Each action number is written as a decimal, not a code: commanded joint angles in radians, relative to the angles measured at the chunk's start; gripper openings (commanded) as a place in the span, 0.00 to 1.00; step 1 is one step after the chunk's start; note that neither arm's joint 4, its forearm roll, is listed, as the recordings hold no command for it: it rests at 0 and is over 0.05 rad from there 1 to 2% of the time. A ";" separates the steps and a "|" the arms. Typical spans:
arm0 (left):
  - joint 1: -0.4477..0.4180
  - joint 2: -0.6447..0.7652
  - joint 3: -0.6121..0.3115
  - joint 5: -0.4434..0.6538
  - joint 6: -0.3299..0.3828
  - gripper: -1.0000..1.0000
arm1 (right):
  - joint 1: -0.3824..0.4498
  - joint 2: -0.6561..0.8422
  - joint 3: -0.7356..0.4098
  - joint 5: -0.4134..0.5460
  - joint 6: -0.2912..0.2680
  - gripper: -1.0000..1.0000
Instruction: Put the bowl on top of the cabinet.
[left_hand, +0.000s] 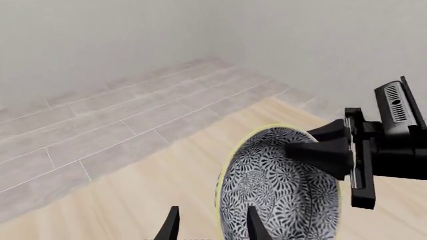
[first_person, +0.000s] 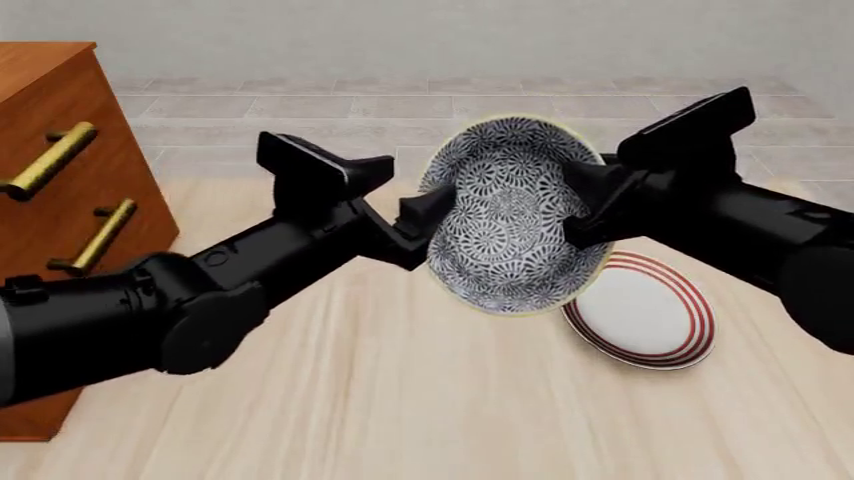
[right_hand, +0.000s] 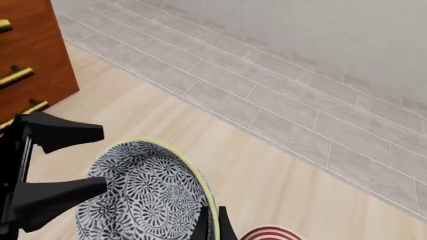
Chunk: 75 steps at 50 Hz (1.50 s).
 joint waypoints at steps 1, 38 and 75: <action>0.000 0.082 -0.033 -0.011 -0.035 1.00 | 0.007 -0.008 -0.004 0.001 0.005 0.00; 0.008 0.205 -0.068 -0.045 -0.071 0.00 | 0.027 -0.016 0.002 0.009 0.002 0.00; 0.011 0.163 -0.056 -0.036 -0.069 0.00 | 0.028 -0.025 0.004 0.013 -0.002 1.00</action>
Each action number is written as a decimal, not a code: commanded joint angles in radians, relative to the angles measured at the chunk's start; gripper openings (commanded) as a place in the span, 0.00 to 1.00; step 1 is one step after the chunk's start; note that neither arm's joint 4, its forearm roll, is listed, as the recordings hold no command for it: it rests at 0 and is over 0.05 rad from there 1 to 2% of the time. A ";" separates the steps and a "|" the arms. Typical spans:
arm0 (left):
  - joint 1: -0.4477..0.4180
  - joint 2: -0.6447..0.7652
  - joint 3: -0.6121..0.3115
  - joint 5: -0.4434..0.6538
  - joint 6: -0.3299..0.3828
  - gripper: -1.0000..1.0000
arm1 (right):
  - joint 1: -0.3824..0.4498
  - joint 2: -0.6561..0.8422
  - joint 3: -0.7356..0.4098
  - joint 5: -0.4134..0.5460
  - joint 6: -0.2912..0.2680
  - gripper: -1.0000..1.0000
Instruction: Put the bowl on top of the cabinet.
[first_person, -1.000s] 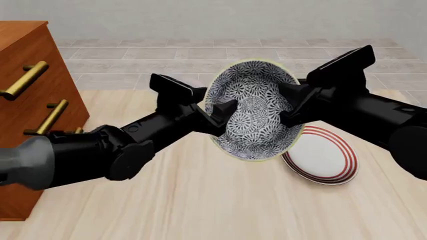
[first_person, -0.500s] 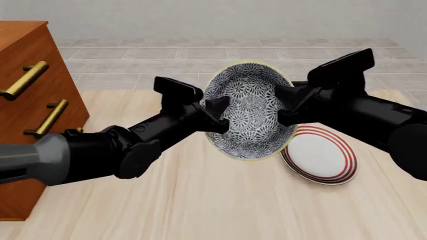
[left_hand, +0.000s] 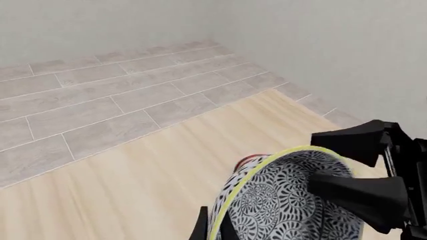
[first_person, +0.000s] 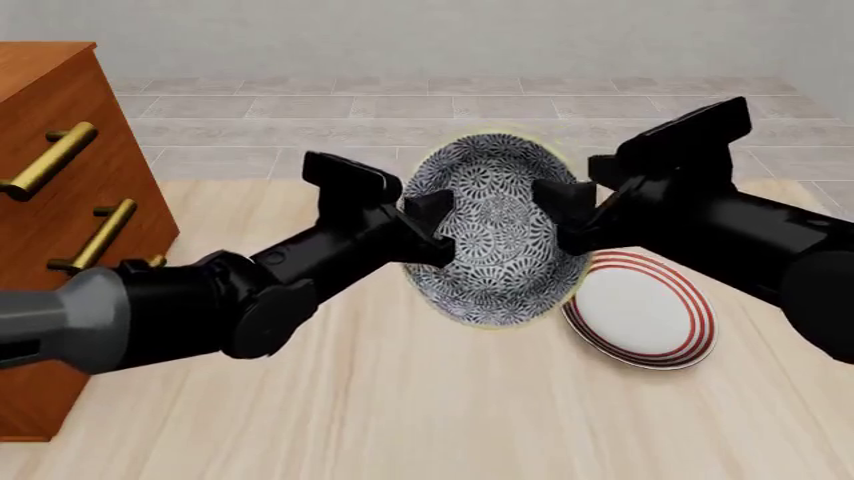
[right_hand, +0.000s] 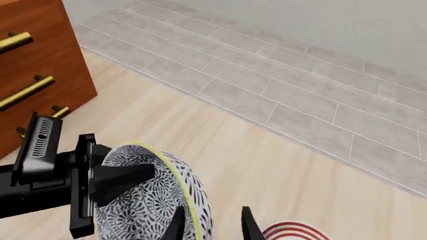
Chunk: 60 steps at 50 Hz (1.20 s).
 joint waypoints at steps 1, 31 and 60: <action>0.012 -0.006 0.013 0.003 0.029 0.00 | -0.007 -0.012 -0.008 -0.001 0.011 1.00; 0.070 -0.081 0.020 0.048 0.113 0.00 | 0.086 -0.182 -0.005 0.102 0.040 1.00; 0.196 -0.278 0.028 0.247 0.291 0.00 | 0.098 -0.238 -0.005 0.130 0.018 1.00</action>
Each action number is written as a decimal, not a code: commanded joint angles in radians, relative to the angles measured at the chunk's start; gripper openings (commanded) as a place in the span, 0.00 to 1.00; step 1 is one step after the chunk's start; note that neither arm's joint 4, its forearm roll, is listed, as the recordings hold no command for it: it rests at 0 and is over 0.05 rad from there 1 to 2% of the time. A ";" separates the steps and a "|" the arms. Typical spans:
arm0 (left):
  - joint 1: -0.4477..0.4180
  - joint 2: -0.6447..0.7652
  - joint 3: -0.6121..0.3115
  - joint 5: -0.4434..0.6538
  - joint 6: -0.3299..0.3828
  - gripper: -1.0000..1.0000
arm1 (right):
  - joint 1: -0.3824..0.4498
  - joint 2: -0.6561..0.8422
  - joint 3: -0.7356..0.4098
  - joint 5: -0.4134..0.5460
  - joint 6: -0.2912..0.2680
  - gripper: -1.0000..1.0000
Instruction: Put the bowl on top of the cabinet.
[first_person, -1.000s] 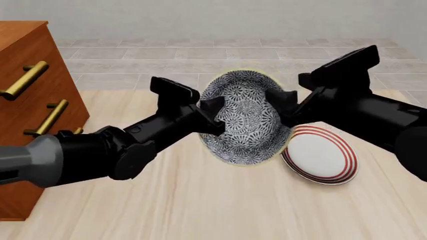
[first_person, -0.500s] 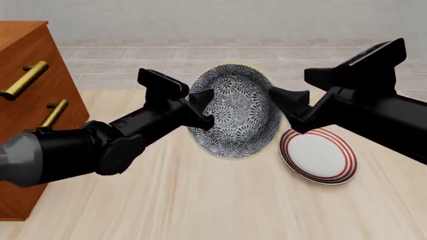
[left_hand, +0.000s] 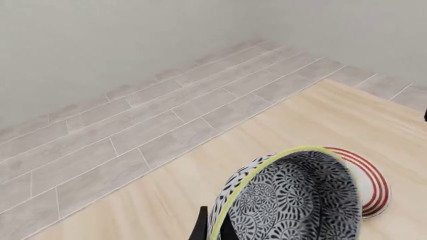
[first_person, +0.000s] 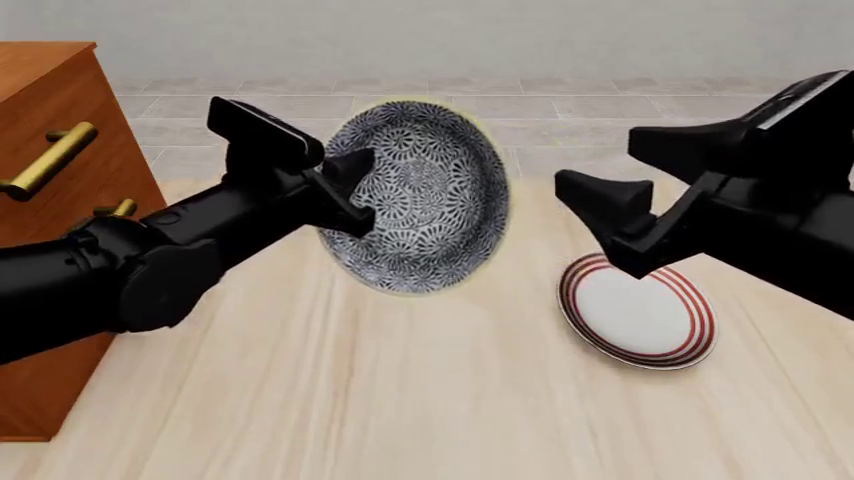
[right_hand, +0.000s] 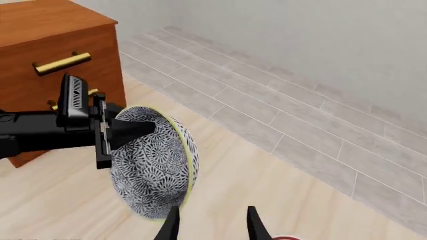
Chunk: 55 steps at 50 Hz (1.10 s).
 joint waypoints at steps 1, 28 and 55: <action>0.048 -0.067 0.000 0.065 0.061 0.00 | 0.006 -0.003 0.004 -0.001 -0.004 1.00; 0.158 -0.286 -0.015 0.339 0.133 0.00 | 0.038 0.023 0.015 -0.018 0.002 1.00; 0.322 -0.350 -0.248 0.614 0.093 0.00 | 0.052 0.050 0.025 -0.035 0.002 1.00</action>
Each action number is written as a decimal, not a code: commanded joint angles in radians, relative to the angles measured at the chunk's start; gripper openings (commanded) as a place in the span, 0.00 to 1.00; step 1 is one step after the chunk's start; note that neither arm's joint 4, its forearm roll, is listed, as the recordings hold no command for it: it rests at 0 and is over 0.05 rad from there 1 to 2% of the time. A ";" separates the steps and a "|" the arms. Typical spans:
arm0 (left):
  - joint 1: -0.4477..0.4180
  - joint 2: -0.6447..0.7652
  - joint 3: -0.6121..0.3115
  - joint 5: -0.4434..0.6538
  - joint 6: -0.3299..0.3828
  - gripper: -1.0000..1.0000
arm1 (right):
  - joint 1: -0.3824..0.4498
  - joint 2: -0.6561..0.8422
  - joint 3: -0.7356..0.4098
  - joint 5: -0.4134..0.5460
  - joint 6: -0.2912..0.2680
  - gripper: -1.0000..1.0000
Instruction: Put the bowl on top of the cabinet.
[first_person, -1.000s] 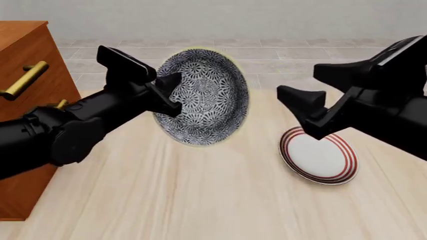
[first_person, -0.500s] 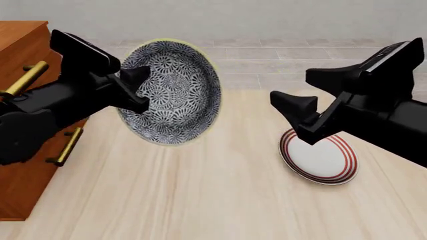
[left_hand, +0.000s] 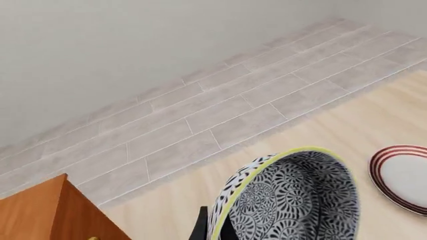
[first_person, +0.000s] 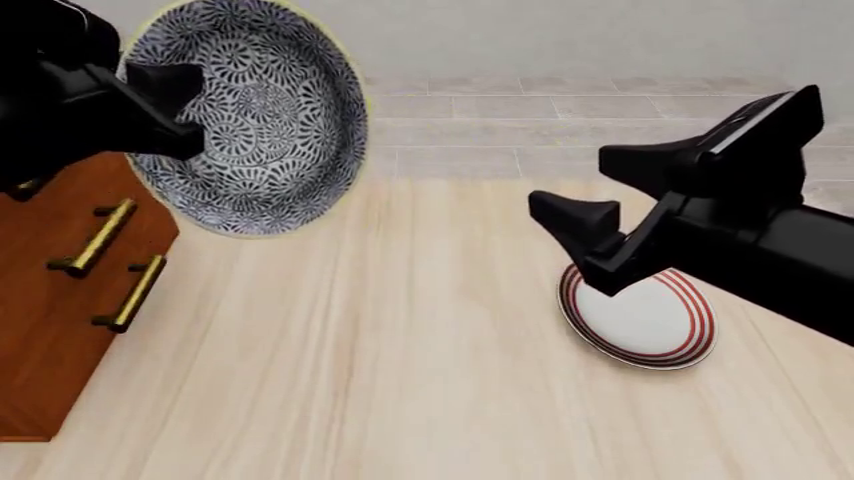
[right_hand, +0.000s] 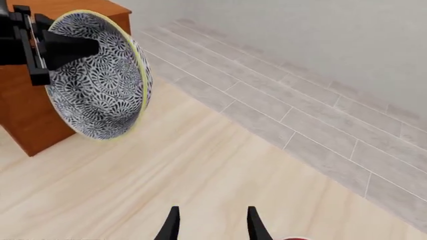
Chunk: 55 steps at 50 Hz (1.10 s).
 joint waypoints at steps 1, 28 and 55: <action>0.088 -0.022 -0.111 0.109 -0.020 0.00 | 0.007 0.011 0.005 -0.008 0.000 1.00; 0.291 0.046 -0.366 0.286 -0.157 0.00 | 0.009 0.018 0.008 -0.013 0.003 1.00; 0.474 0.079 -0.530 0.395 -0.376 0.00 | 0.020 0.012 0.012 -0.009 0.000 1.00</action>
